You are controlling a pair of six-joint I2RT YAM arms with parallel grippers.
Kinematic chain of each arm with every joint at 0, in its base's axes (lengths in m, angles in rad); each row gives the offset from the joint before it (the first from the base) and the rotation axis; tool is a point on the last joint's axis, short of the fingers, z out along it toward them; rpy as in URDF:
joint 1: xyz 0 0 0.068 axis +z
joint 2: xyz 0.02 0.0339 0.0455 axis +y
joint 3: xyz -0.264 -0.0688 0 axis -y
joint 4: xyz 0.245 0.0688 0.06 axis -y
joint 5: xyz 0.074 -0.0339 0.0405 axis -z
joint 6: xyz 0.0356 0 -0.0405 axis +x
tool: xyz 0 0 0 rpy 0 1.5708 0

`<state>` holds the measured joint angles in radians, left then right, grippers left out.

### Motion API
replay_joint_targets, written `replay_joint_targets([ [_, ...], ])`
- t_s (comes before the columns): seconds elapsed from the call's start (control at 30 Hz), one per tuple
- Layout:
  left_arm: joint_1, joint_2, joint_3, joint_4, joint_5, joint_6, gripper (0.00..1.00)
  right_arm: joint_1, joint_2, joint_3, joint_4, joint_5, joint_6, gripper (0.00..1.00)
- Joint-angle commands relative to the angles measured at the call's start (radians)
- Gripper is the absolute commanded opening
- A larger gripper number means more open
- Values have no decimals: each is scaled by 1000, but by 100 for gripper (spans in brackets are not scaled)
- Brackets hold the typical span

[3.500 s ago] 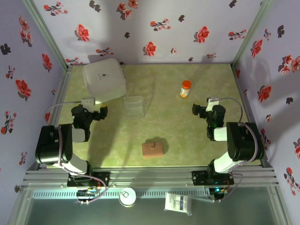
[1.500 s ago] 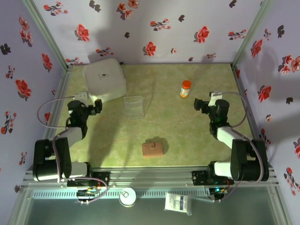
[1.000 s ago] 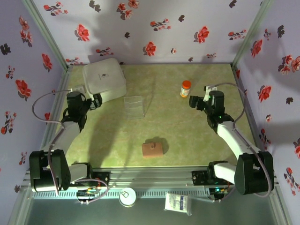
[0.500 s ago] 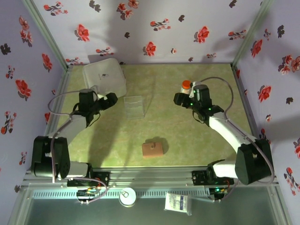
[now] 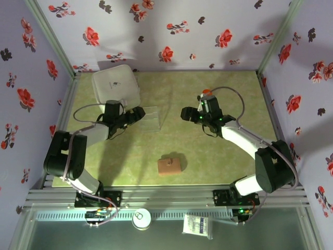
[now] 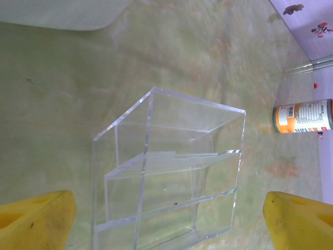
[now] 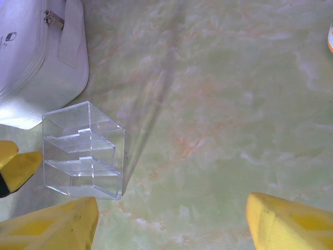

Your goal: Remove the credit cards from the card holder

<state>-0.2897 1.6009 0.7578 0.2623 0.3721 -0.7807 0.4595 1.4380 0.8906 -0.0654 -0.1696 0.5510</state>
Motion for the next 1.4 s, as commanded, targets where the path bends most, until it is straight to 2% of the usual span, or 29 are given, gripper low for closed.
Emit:
replay_joint_targets([
  [0.0,-15,33,47,66,21,-36,92,7,-16,33,0,-4,3,76],
  [0.5,-133,197,199,118,31,-106,90,7,-78,37,-88,37,-42,77],
  [0.7,-178,230,211,121,36,-136,90,7,-84,39,-137,57,-19,77],
  [0.8,-197,227,200,119,35,-149,90,7,-69,21,-123,20,39,77],
  [1.0,-249,221,196,100,36,-158,89,10,16,-19,17,-109,147,74],
  [1.37,-286,221,179,90,28,-173,86,11,214,23,106,-187,179,67],
])
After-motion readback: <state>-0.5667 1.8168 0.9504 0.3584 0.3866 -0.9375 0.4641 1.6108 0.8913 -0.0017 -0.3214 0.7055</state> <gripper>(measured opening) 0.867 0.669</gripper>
